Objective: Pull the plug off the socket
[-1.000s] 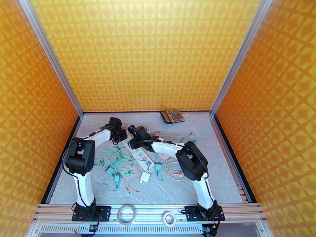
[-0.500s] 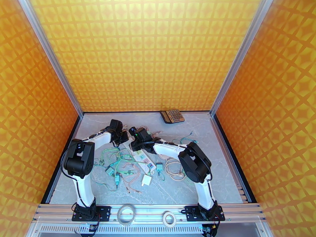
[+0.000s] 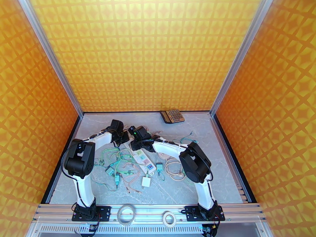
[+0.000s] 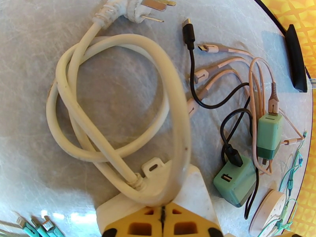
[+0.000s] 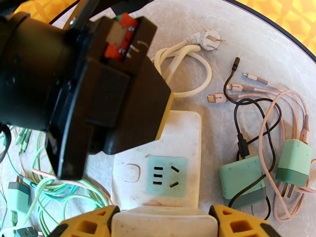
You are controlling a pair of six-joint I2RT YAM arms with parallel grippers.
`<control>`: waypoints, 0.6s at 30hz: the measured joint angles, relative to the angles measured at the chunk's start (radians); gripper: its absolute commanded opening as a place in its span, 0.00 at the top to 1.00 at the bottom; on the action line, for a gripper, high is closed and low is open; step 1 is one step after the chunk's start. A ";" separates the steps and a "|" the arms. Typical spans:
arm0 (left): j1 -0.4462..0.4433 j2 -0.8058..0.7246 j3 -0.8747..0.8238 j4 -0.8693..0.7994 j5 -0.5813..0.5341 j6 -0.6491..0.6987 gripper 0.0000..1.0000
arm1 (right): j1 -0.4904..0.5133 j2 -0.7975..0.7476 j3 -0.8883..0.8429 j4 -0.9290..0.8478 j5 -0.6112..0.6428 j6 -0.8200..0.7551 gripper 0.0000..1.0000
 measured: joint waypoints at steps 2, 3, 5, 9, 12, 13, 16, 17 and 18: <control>0.000 0.000 0.000 0.000 0.001 0.000 1.00 | 0.000 -0.009 0.001 0.000 0.000 0.000 0.61; 0.000 0.000 0.000 0.000 0.001 0.000 1.00 | 0.000 -0.017 0.002 0.002 0.000 0.000 0.61; 0.000 0.000 0.000 0.000 0.001 0.000 1.00 | 0.001 -0.036 0.006 0.004 -0.001 0.000 0.61; 0.000 0.000 0.000 0.000 0.001 0.000 1.00 | 0.005 -0.069 0.014 0.027 0.000 0.000 0.61; 0.000 0.000 0.000 0.000 0.001 0.000 1.00 | 0.005 -0.079 0.014 0.043 0.001 0.000 0.61; 0.000 0.000 0.000 0.000 0.001 0.000 1.00 | 0.006 -0.080 0.014 0.044 0.001 0.000 0.61; 0.000 0.000 0.000 0.000 0.001 0.000 1.00 | 0.006 -0.082 0.014 0.045 0.005 0.000 0.61; 0.000 0.000 0.000 -0.001 0.001 0.000 1.00 | 0.006 -0.084 0.014 0.046 0.008 0.001 0.61; 0.000 0.000 0.000 -0.002 0.001 0.000 1.00 | 0.006 -0.086 0.012 0.047 0.010 0.002 0.61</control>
